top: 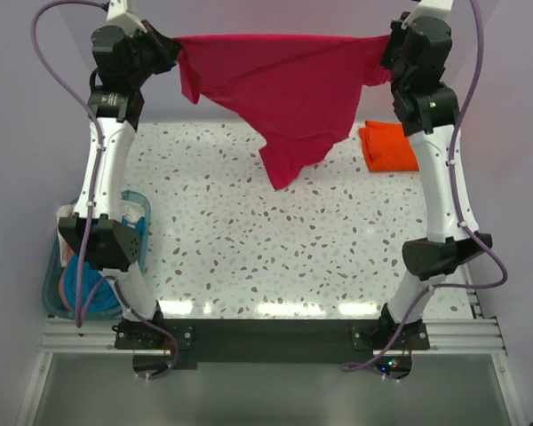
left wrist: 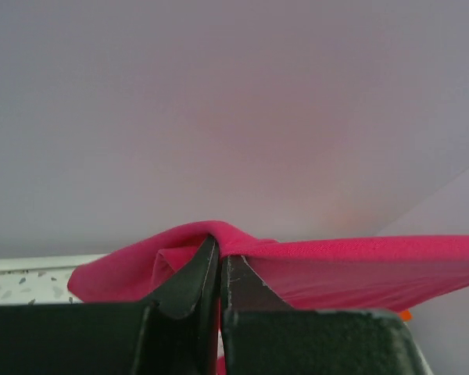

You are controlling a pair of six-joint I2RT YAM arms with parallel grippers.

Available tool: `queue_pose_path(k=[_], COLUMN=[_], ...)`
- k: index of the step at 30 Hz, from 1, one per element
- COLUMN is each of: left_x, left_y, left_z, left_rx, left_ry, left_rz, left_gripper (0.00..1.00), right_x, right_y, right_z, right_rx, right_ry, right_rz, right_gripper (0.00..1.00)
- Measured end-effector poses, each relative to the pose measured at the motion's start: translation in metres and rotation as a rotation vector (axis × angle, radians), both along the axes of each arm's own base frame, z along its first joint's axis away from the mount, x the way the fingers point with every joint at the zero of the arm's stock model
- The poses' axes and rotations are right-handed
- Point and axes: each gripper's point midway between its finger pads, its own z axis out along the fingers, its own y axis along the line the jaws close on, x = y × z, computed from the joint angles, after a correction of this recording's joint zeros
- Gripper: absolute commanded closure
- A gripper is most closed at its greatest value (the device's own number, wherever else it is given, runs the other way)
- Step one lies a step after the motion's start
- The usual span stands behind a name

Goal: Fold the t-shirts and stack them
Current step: Flatten the tshirt out

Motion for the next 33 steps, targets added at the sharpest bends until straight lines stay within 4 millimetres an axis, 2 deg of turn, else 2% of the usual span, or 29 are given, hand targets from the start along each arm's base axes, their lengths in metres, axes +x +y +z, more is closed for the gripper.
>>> queue_pose_path(k=[2, 4, 6, 7, 8, 9, 10, 12, 13, 14, 15, 16, 17, 18, 19, 22, 24, 26, 27, 28, 31, 33], left_x=[-0.013, -0.028, -0.049, -0.058, -0.068, -0.076, -0.087, -0.107, -0.117, -0.127, -0.133, -0.139, -0.142, -0.143, -0.144, -0.161, -0.181, -0.203, -0.214, -0.223, -0.259, -0.282], left_y=[0.009, 0.013, 0.011, 0.009, 0.007, 0.005, 0.004, 0.003, 0.003, 0.004, 0.005, 0.006, 0.007, 0.008, 0.008, 0.008, 0.009, 0.006, 0.003, 0.001, -0.013, -0.021], left_z=[0.018, 0.016, -0.001, -0.013, -0.031, -0.047, -0.071, -0.123, -0.149, -0.177, -0.198, -0.22, -0.241, -0.258, -0.27, -0.314, -0.334, -0.347, -0.351, -0.353, -0.363, -0.374], left_rx=[-0.005, -0.011, -0.024, -0.026, -0.028, -0.032, -0.038, -0.05, -0.054, -0.058, -0.061, -0.067, -0.07, -0.079, -0.084, -0.097, -0.094, -0.086, -0.079, -0.075, -0.074, -0.082], left_ry=[-0.041, -0.047, -0.014, -0.003, 0.039, 0.058, 0.105, 0.219, 0.271, 0.333, 0.384, 0.44, 0.493, 0.536, 0.565, 0.668, 0.721, 0.757, 0.765, 0.765, 0.778, 0.806], left_rz=[-0.003, -0.012, -0.035, -0.044, -0.057, -0.066, -0.072, -0.074, -0.072, -0.067, -0.06, -0.052, -0.047, -0.044, -0.041, -0.025, 0.001, 0.027, 0.034, 0.045, 0.065, 0.089], left_gripper=[1.0, 1.0, 1.0, 1.0, 1.0, 1.0, 1.0, 0.96, 0.78, 0.69, 0.6, 0.46, 0.41, 0.38, 0.32, 0.29, 0.31, 0.37, 0.4, 0.48, 0.55, 0.57], right_x=[-0.015, -0.037, -0.063, -0.084, -0.09, -0.102, -0.115, -0.137, -0.146, -0.155, -0.16, -0.165, -0.167, -0.165, -0.164, -0.177, -0.189, -0.197, -0.199, -0.2, -0.201, -0.205], right_y=[-0.003, -0.007, -0.011, -0.013, -0.014, -0.014, -0.015, -0.013, -0.011, -0.008, -0.007, -0.004, 0.0, 0.004, 0.008, 0.016, 0.018, 0.017, 0.017, 0.017, 0.017, 0.016], right_z=[0.012, 0.013, -0.001, -0.02, -0.025, -0.04, -0.063, -0.113, -0.143, -0.176, -0.205, -0.232, -0.258, -0.279, -0.295, -0.346, -0.358, -0.36, -0.357, -0.355, -0.353, -0.362], right_rx=[0.006, 0.022, 0.044, 0.064, 0.067, 0.087, 0.102, 0.124, 0.14, 0.148, 0.149, 0.157, 0.162, 0.164, 0.171, 0.192, 0.207, 0.221, 0.231, 0.239, 0.268, 0.282], right_ry=[-0.029, -0.039, -0.014, 0.02, 0.034, 0.048, 0.084, 0.178, 0.231, 0.303, 0.373, 0.444, 0.524, 0.59, 0.636, 0.774, 0.805, 0.798, 0.784, 0.769, 0.732, 0.739], right_rz=[0.001, 0.004, 0.009, 0.013, 0.013, 0.022, 0.03, 0.046, 0.062, 0.073, 0.075, 0.082, 0.095, 0.105, 0.117, 0.145, 0.153, 0.149, 0.147, 0.147, 0.139, 0.125], right_gripper=[1.0, 1.0, 1.0, 1.0, 1.0, 1.0, 1.0, 0.89, 0.82, 0.76, 0.64, 0.57, 0.52, 0.41, 0.37, 0.29, 0.29, 0.3, 0.3, 0.31, 0.33, 0.34])
